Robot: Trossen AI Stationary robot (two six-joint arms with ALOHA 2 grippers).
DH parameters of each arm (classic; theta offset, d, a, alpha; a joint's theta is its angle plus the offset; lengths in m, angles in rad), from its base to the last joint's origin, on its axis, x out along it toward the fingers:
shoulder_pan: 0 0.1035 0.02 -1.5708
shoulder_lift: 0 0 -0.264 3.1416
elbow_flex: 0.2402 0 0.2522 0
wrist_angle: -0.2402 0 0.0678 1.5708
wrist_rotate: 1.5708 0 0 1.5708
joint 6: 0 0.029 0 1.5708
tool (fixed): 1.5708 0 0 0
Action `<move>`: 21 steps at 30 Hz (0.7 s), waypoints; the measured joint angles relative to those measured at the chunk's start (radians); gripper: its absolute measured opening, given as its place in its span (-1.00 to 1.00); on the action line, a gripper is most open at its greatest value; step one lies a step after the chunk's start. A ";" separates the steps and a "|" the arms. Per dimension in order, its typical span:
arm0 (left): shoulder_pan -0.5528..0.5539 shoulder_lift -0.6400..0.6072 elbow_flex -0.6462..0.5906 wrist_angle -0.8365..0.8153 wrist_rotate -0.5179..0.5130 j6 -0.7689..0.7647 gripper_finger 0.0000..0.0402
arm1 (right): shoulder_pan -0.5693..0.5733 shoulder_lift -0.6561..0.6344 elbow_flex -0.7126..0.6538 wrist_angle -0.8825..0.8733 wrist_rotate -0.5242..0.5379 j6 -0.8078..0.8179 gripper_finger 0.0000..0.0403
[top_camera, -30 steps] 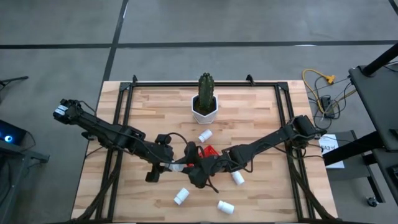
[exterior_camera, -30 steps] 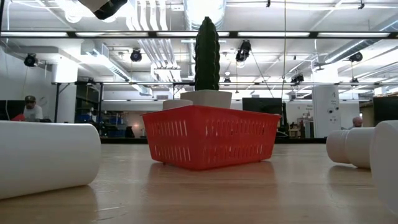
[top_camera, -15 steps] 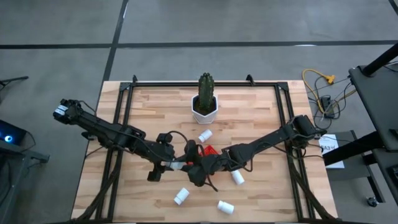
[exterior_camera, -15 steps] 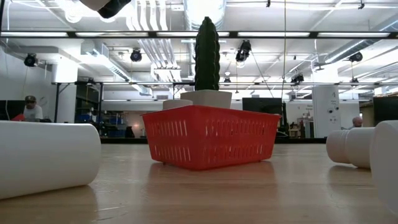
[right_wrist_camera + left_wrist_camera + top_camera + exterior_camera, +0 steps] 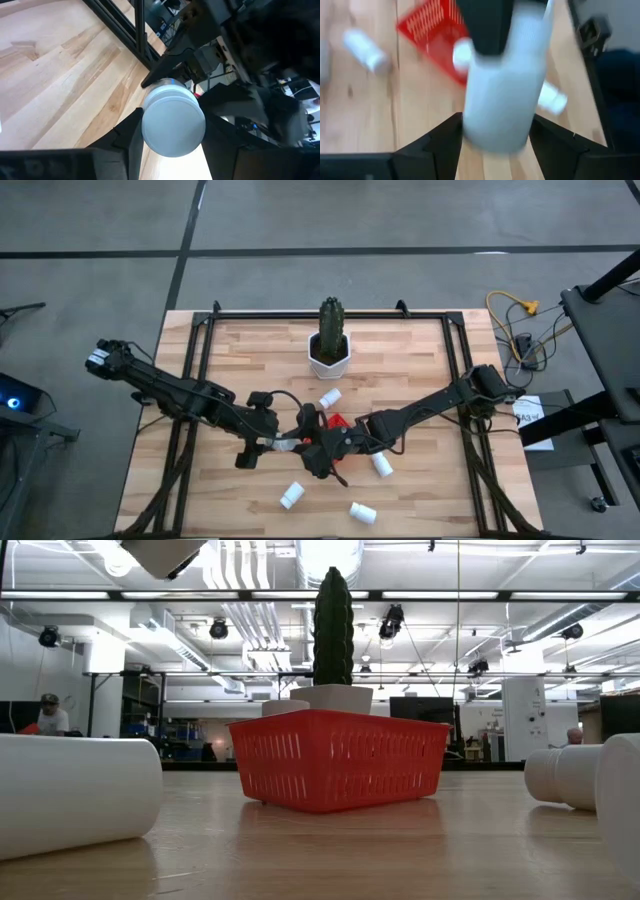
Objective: Pick and place pill bottles into a basket
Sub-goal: Put the white pill bottle into the red bin
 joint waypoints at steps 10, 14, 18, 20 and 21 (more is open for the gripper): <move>-0.007 -0.029 -0.006 -0.125 0.000 -0.075 0.02 | -0.005 0.000 0.000 -0.041 0.003 0.035 -0.27; -0.011 -0.048 -0.026 -0.128 0.000 -0.090 0.02 | -0.009 0.000 -0.001 -0.075 0.002 0.065 -0.27; -0.014 -0.072 -0.099 -0.112 -0.004 -0.093 0.02 | -0.021 0.000 -0.001 -0.127 0.002 0.126 -0.27; -0.014 -0.086 -0.146 -0.076 -0.005 -0.102 0.02 | -0.029 0.000 -0.001 -0.155 0.002 0.162 -0.27; -0.014 -0.095 -0.170 -0.058 -0.005 -0.114 0.02 | -0.034 0.000 -0.001 -0.168 0.002 0.178 -0.27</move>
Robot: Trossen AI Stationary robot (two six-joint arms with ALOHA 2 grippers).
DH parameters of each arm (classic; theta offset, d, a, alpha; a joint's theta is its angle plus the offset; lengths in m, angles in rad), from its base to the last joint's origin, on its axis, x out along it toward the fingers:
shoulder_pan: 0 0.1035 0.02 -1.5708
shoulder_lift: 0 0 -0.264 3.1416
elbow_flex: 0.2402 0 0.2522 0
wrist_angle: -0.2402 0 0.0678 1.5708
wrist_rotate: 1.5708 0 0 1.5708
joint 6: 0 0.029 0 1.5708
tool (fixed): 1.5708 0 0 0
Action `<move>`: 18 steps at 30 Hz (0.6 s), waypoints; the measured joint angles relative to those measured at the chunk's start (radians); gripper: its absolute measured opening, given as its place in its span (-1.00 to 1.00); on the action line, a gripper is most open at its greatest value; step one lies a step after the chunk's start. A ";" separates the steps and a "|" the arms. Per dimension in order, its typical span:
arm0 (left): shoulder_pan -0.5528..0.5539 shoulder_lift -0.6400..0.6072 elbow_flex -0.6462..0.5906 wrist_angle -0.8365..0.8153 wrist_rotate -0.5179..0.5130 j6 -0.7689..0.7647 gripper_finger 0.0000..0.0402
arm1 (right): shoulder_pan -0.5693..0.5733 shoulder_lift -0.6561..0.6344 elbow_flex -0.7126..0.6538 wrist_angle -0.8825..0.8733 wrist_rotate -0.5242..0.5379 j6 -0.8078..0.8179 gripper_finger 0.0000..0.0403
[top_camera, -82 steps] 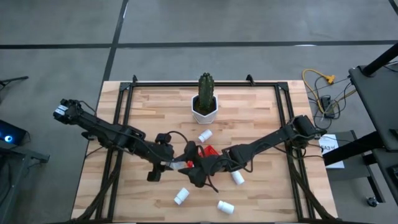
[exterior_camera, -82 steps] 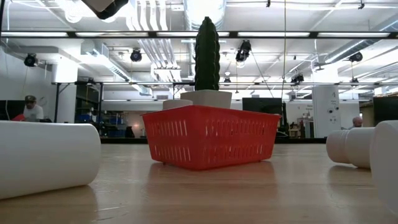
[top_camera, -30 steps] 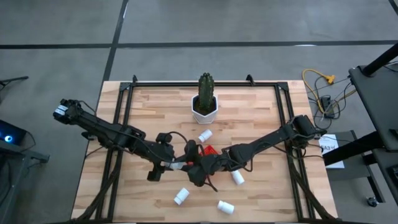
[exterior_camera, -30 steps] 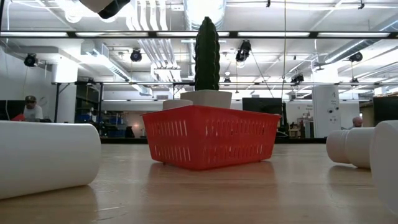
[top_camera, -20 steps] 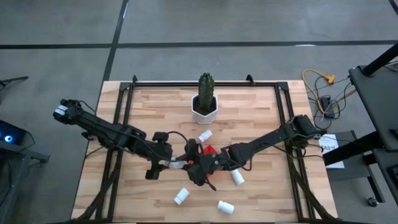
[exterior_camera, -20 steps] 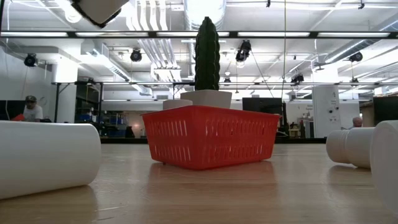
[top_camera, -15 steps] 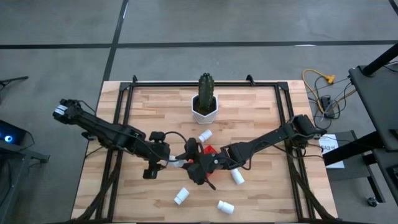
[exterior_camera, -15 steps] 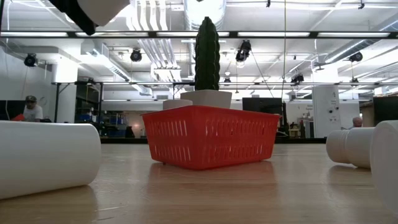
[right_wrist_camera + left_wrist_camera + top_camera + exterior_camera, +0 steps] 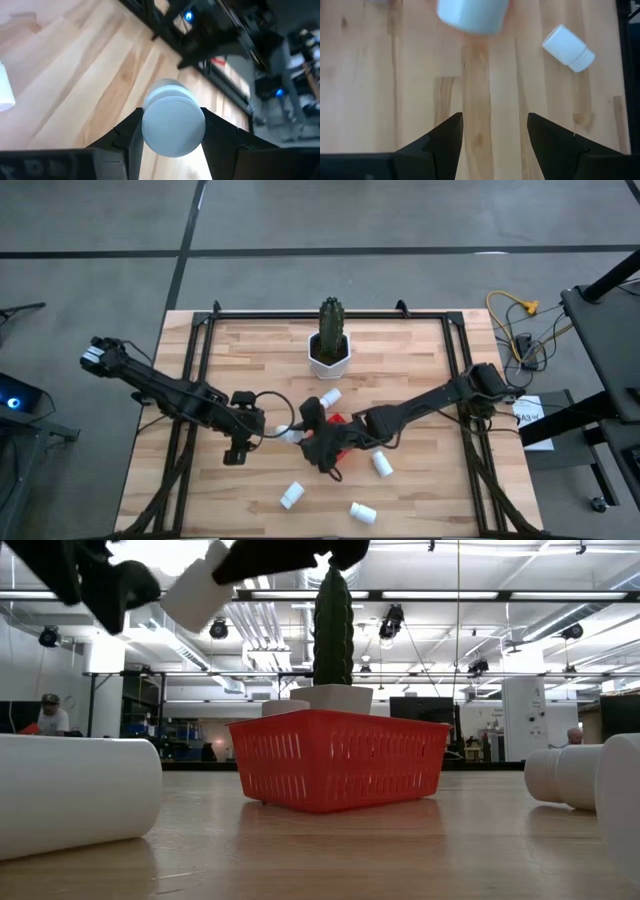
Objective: Pick and place pill bottles into a basket
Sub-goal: Put the white pill bottle into the red bin
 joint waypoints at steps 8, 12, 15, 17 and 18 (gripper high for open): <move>0.000 -0.097 -0.149 0.120 -0.002 -0.007 0.02 | -0.050 -0.004 0.021 -0.177 0.003 0.177 -0.27; 0.000 -0.151 -0.180 0.125 -0.003 -0.029 0.02 | -0.061 -0.013 0.081 -0.345 0.025 0.276 -0.24; 0.000 -0.187 -0.198 0.126 -0.021 -0.030 0.02 | -0.061 -0.013 0.145 -0.466 0.024 0.317 -0.25; 0.000 -0.210 -0.211 0.131 -0.022 -0.029 0.02 | -0.061 -0.013 0.183 -0.518 0.024 0.322 -0.27; 0.000 -0.217 -0.214 0.130 -0.022 -0.030 0.02 | -0.060 -0.013 0.201 -0.547 0.024 0.331 -0.27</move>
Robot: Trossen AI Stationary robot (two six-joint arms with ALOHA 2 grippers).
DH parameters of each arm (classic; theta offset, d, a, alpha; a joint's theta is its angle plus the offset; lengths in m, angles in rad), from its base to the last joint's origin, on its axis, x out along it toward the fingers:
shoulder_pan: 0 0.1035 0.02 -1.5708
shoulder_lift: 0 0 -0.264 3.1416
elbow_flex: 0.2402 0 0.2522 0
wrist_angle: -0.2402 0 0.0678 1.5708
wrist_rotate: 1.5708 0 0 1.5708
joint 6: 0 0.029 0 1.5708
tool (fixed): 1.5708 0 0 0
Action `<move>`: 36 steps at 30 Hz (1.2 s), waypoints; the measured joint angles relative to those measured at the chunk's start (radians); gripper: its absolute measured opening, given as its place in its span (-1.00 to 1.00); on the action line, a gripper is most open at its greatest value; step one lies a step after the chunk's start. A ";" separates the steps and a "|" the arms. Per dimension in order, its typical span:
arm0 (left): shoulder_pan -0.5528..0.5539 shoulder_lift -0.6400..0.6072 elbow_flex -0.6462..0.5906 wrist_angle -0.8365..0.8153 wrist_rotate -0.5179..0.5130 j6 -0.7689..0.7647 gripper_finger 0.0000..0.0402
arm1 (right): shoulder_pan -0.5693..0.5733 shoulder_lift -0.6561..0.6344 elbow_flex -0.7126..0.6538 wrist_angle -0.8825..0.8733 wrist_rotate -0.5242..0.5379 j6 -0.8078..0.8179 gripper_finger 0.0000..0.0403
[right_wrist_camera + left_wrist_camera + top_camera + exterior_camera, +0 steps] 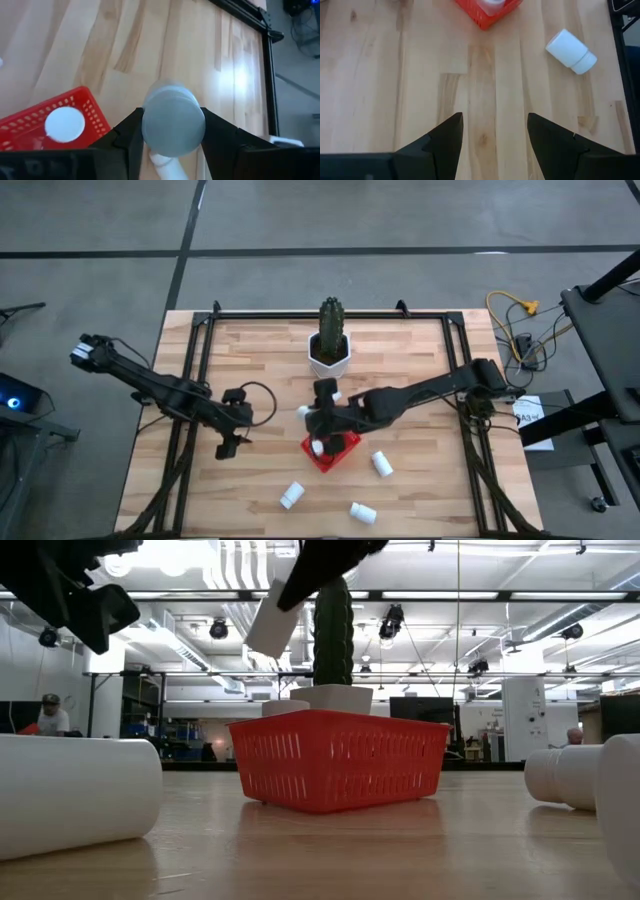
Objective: Pick and place pill bottles into a basket
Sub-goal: Put the white pill bottle into the red bin
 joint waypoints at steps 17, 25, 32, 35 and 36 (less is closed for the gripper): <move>0.000 -0.049 -0.059 0.010 0.001 0.009 0.02 | 0.001 0.000 0.173 -0.311 -0.248 0.279 -0.27; 0.000 -0.053 -0.060 0.010 0.001 0.009 0.02 | 0.010 0.000 0.128 -0.335 -0.271 0.351 -0.27; 0.000 -0.053 -0.061 0.010 0.001 0.009 0.02 | 0.025 0.003 0.074 -0.334 -0.281 0.376 -0.27; 0.000 -0.053 -0.060 0.013 0.001 0.009 0.02 | 0.025 0.003 0.064 -0.324 -0.289 0.378 -0.27; 0.000 -0.053 -0.061 0.017 0.001 0.009 0.02 | 0.025 0.003 0.058 -0.315 -0.291 0.378 -0.27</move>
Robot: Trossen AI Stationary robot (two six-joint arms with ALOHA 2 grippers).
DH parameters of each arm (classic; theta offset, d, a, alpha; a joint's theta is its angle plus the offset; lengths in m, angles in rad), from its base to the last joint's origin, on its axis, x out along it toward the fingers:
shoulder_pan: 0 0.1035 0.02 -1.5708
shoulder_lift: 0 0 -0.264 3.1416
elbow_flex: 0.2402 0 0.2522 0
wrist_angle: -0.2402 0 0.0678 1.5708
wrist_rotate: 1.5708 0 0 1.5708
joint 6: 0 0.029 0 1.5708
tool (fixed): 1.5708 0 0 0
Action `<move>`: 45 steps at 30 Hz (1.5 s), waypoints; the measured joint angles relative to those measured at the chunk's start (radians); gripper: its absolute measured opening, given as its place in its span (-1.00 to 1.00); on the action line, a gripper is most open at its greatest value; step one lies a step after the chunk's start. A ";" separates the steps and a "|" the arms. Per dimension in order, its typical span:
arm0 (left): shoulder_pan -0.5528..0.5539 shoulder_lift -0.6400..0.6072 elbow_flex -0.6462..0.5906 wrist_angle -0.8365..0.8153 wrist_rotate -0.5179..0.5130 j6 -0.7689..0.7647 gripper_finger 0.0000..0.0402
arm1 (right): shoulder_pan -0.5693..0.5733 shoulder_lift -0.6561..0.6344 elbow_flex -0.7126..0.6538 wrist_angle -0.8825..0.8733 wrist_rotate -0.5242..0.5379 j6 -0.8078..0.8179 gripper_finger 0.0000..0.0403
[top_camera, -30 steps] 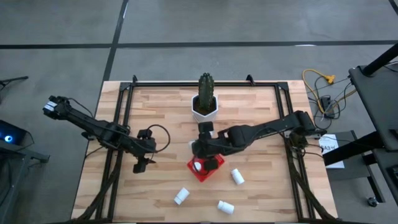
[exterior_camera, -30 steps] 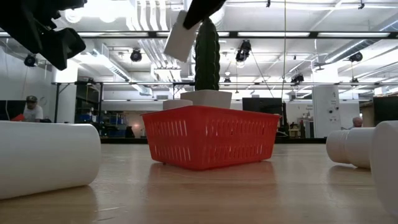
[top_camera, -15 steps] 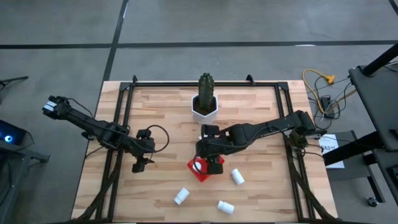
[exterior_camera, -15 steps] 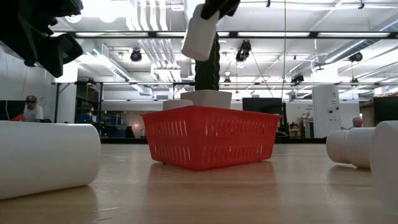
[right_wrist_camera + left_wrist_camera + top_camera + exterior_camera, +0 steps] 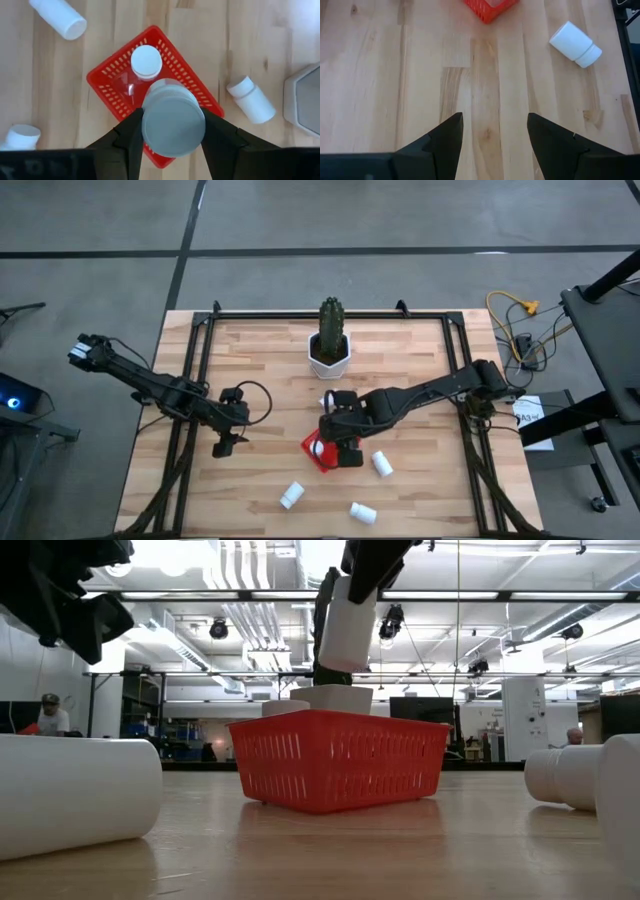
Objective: Pick and place pill bottles into a basket
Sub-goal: Put the white pill bottle into the red bin
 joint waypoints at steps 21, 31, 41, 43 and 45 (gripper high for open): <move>0.000 0.003 -0.001 0.020 0.001 0.027 0.02 | -0.016 0.001 -0.146 0.167 -0.035 -0.014 -0.27; 0.000 0.005 -0.001 0.020 0.001 0.024 0.02 | -0.056 0.001 -0.185 0.228 -0.053 -0.048 -0.27; 0.000 0.005 -0.001 0.020 0.001 0.036 0.02 | -0.079 0.001 -0.193 0.238 -0.083 -0.057 -0.27; 0.000 0.005 -0.001 0.020 0.001 0.048 0.02 | -0.080 0.001 -0.196 0.241 -0.084 -0.057 -0.27; 0.000 0.005 -0.001 0.020 0.001 0.048 0.02 | -0.081 0.001 -0.200 0.241 -0.084 -0.057 -0.27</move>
